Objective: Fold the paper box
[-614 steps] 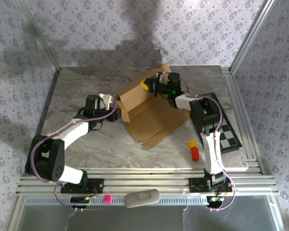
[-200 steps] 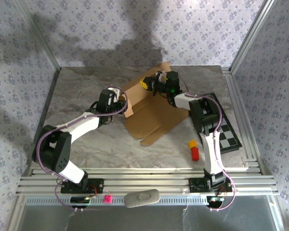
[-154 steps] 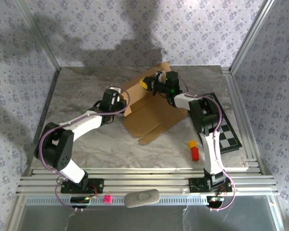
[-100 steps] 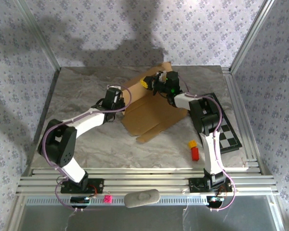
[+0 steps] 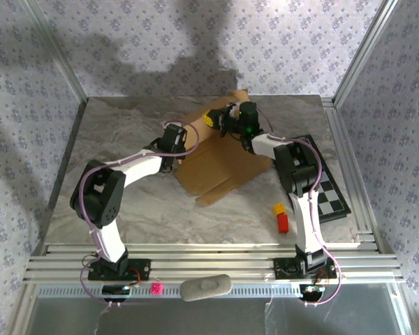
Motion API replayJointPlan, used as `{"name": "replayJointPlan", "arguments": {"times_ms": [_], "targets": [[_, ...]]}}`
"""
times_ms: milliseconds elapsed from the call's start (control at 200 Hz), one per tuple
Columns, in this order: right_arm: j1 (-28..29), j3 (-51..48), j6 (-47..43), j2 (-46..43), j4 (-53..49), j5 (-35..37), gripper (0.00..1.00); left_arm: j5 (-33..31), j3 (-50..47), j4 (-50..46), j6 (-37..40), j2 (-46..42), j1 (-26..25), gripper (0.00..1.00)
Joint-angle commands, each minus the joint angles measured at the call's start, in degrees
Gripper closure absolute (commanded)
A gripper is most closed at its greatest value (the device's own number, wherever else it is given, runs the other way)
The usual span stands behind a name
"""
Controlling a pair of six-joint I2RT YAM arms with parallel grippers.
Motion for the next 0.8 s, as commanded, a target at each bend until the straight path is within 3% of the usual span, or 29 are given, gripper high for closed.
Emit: {"name": "replayJointPlan", "arguments": {"times_ms": [0, 220, 375, 795], "targets": [[0.6, 1.5, 1.2, -0.9, -2.6, -1.1, 1.00, -2.2, 3.5, -2.8, 0.8, 2.9, -0.1, 0.68], [0.4, 2.0, 1.3, -1.1, -3.6, -0.9, 1.00, -3.8, 5.4, -3.2, -0.4, 4.8, 0.0, 0.83], [0.6, 1.5, 2.9, -1.5, -3.0, 0.4, 1.00, -7.5, 7.1, -6.0, -1.8, 6.1, 0.1, 1.00], [3.5, -2.6, 4.2, -7.2, -10.6, 9.8, 1.00, -18.2, 18.3, -24.4, -7.7, 12.1, 0.1, 1.00]]}}
